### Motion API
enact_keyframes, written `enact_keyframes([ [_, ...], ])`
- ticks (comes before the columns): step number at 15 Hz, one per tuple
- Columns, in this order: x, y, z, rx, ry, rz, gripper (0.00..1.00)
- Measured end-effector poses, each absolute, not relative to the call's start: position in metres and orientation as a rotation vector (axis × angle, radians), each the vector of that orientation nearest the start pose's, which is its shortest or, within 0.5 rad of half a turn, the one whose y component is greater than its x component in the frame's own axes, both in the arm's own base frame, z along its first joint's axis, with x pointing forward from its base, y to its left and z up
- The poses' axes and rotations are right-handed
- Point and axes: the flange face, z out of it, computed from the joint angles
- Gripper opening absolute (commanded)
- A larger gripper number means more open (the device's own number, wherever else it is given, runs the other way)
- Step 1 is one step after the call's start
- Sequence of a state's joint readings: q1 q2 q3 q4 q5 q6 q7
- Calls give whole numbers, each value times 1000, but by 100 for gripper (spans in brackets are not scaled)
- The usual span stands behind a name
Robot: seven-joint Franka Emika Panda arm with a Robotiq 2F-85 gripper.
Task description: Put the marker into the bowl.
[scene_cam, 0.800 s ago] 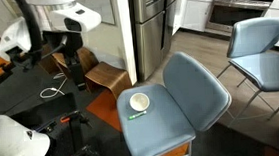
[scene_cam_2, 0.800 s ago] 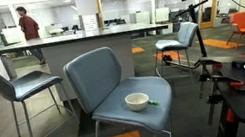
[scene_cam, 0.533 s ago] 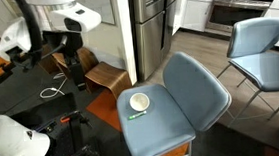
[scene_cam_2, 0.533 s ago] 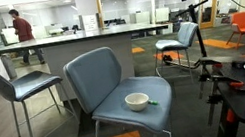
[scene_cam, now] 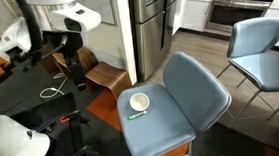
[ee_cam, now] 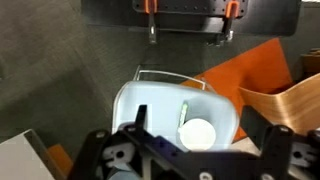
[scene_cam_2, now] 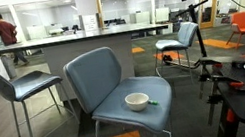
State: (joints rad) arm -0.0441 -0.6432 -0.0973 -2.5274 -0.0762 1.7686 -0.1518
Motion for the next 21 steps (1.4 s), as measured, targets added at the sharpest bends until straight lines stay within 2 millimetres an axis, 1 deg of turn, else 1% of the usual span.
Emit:
enact_keyframes([
  [5,340,-57,475,-3131,-79,184,100],
  [7,345,-55,461,-3103,-62,188,100],
  [8,348,-54,449,-3082,-48,194,100],
  [10,356,-49,419,-3033,-9,192,100],
  [11,359,-47,400,-3008,17,187,100],
  [13,360,-41,358,-2951,81,193,100],
  [15,357,-33,314,-2924,135,189,100],
  [17,356,-25,274,-2923,124,143,100],
  [19,364,-17,241,-2941,87,84,100],
  [21,368,-5,207,-2965,42,47,100],
])
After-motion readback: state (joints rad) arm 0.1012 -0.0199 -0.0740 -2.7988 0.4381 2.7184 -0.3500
